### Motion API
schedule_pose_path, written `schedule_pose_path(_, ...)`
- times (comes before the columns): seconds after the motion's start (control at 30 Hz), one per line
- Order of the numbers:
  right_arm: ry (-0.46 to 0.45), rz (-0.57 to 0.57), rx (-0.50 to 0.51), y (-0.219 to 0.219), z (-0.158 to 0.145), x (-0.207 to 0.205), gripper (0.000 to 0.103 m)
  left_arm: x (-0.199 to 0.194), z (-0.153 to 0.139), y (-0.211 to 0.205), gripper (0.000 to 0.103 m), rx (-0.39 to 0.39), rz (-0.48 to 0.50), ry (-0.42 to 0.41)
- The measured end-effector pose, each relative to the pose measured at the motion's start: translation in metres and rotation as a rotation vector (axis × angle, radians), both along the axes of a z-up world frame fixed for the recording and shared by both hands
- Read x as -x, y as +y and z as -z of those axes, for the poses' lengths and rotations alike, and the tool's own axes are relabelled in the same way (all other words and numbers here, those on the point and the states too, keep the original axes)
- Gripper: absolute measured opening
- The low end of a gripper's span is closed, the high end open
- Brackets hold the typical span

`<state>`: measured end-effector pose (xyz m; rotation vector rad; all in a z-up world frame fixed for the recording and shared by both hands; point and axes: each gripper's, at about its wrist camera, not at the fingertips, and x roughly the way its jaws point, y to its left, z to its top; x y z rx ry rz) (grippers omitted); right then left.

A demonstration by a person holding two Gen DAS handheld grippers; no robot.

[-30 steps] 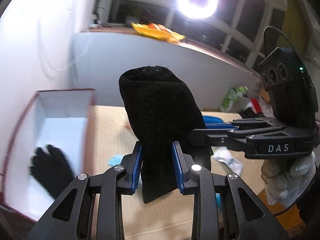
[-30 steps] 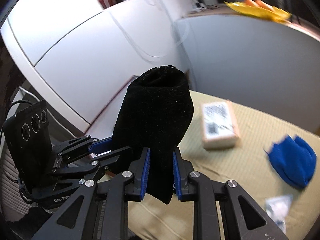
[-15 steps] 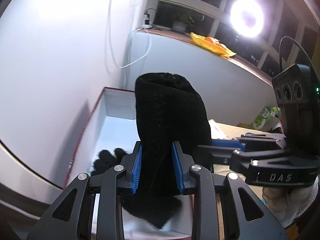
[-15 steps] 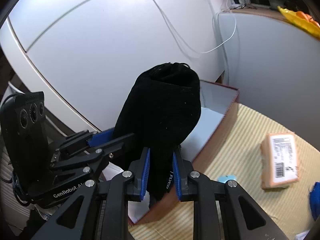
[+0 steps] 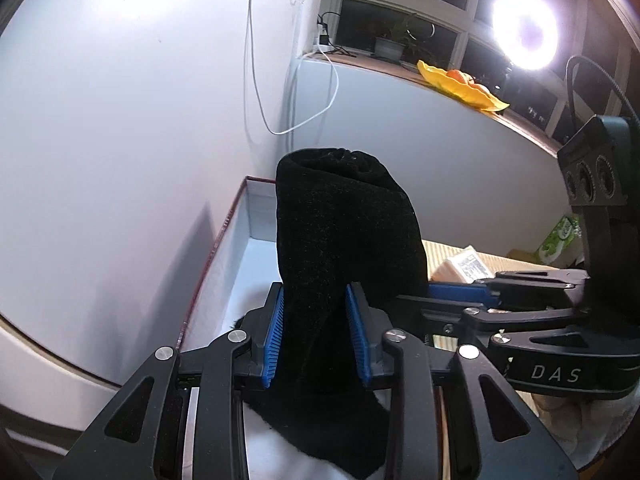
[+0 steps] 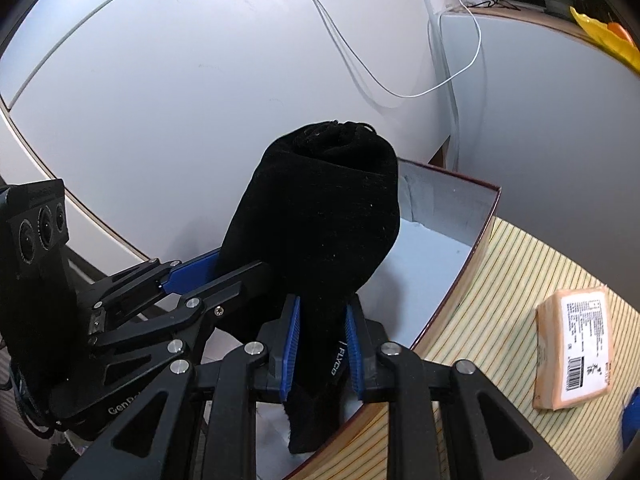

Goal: Organize soft objects
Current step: 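Open the right tool to release the pouch into the shoebox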

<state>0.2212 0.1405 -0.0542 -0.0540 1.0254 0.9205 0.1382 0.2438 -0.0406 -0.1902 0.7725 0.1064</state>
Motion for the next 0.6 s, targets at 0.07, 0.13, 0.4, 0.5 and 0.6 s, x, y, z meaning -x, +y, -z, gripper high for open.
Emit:
schedule_pose_path(0.07, -0.025, 0.008, 0.007, -0.002, -0.006, 0.003, 0.032, 0.001, -0.001, 0.000, 0.032, -0.024, -0.019, -0.001)
schedule_pose_path(0.13, -0.050, 0.024, 0.010, -0.006, -0.012, 0.004, 0.045, 0.004, -0.003, 0.002, 0.032, -0.026, -0.028, -0.009)
schedule_pose_path(0.4, -0.071, 0.062, 0.008, -0.029, -0.020, 0.010, 0.057, 0.015, -0.010, 0.004, 0.052, -0.005, -0.052, -0.031)
schedule_pose_path(0.5, -0.066, 0.064, 0.003, -0.037, -0.019, 0.011, 0.057, 0.018, -0.012, -0.001, 0.052, 0.001, -0.044, -0.036)
schedule_pose_path(0.6, -0.062, 0.076, 0.000, -0.047, -0.014, 0.009, 0.057, 0.022, -0.015, -0.010, 0.052, 0.001, -0.030, -0.039)
